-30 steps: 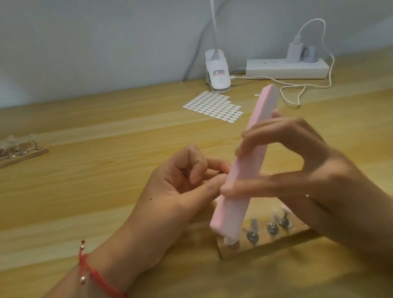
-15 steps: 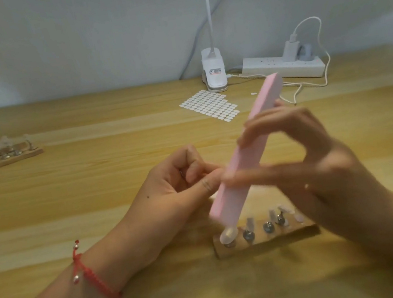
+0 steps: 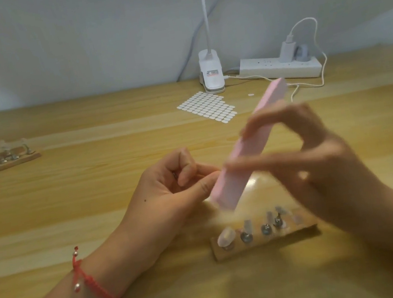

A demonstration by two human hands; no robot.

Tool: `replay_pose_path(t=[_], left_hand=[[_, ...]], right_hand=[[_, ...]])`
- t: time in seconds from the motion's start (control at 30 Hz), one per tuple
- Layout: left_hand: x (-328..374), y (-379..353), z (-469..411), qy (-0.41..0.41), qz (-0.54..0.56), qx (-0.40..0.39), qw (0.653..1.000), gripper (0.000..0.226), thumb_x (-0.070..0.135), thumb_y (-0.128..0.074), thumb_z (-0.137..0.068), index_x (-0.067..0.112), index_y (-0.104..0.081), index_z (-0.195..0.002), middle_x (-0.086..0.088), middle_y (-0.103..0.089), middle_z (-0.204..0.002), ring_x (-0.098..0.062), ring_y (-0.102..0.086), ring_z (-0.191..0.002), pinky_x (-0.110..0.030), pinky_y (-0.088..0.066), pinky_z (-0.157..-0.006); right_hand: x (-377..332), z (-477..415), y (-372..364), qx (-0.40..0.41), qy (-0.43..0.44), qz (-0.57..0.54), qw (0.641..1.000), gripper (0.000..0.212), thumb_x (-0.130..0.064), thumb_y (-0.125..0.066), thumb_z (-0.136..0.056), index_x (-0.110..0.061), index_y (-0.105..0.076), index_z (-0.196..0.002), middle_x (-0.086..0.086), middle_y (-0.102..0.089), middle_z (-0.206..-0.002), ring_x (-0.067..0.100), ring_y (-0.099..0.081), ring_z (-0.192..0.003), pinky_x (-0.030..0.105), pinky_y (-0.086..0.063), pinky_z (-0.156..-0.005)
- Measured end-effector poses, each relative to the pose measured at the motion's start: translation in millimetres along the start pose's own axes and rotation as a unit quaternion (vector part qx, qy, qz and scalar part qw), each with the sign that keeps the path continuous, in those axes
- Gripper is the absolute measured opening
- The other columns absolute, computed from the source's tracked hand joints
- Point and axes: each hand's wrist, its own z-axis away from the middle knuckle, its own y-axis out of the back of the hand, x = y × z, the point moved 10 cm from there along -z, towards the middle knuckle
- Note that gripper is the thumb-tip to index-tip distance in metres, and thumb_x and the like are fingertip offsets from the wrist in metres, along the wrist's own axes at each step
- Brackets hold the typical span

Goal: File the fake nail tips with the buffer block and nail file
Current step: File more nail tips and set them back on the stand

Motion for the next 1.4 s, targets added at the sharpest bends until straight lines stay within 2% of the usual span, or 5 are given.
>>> replay_pose_path(t=[0.33,0.57,0.73,1.07,1.4], left_hand=[[-5,9,-4,0.004,0.026,0.031,0.999,0.045,0.010,-0.078,-0.066,0.018,-0.034,-0.058,-0.010,-0.074,-0.078,-0.009,-0.067,-0.068,-0.013,-0.049,-0.060],[-7,9,-3,0.022,0.054,0.029,0.998,0.041,0.015,-0.077,-0.061,0.020,-0.036,-0.060,-0.013,-0.074,-0.082,-0.019,-0.073,-0.083,-0.019,-0.054,-0.069],[-7,10,-3,0.031,0.066,0.019,0.997,0.046,0.009,-0.075,-0.063,0.016,-0.030,-0.068,-0.015,-0.074,-0.086,-0.022,-0.072,-0.087,-0.023,-0.055,-0.071],[-14,11,-4,0.047,0.066,0.003,0.997,0.044,0.005,-0.076,-0.066,0.015,-0.035,-0.077,-0.007,-0.071,-0.094,-0.021,-0.071,-0.086,-0.026,-0.056,-0.079],[-25,15,-4,0.103,0.089,0.051,0.989,0.058,0.021,-0.077,-0.050,0.013,-0.050,-0.101,-0.010,-0.070,-0.108,-0.029,-0.067,-0.103,-0.037,-0.058,-0.081]], right_hand=[[-1,-1,-7,-0.002,0.013,-0.028,1.000,0.050,0.013,-0.057,-0.085,-0.024,-0.065,-0.117,0.015,-0.058,-0.114,0.029,-0.051,-0.109,0.030,-0.038,-0.100],[101,16,26,-0.011,-0.209,0.050,0.976,0.056,0.011,-0.060,-0.089,-0.033,-0.058,-0.123,0.003,-0.051,-0.123,0.021,-0.044,-0.119,0.014,-0.028,-0.101],[65,2,15,-0.025,-0.197,-0.017,0.980,0.037,-0.035,-0.060,-0.091,-0.041,-0.054,-0.127,-0.005,-0.050,-0.140,0.012,-0.042,-0.133,0.031,-0.035,-0.108],[-10,-24,2,-0.062,-0.100,-0.160,0.980,0.020,-0.026,-0.072,-0.080,-0.017,-0.078,-0.098,-0.008,-0.076,-0.099,-0.001,-0.070,-0.089,0.032,-0.044,-0.109],[9,24,29,-0.184,-0.183,-0.102,0.960,0.025,-0.045,-0.070,-0.072,-0.051,-0.047,-0.081,-0.030,-0.071,-0.095,-0.010,-0.067,-0.093,0.002,-0.038,-0.093]])
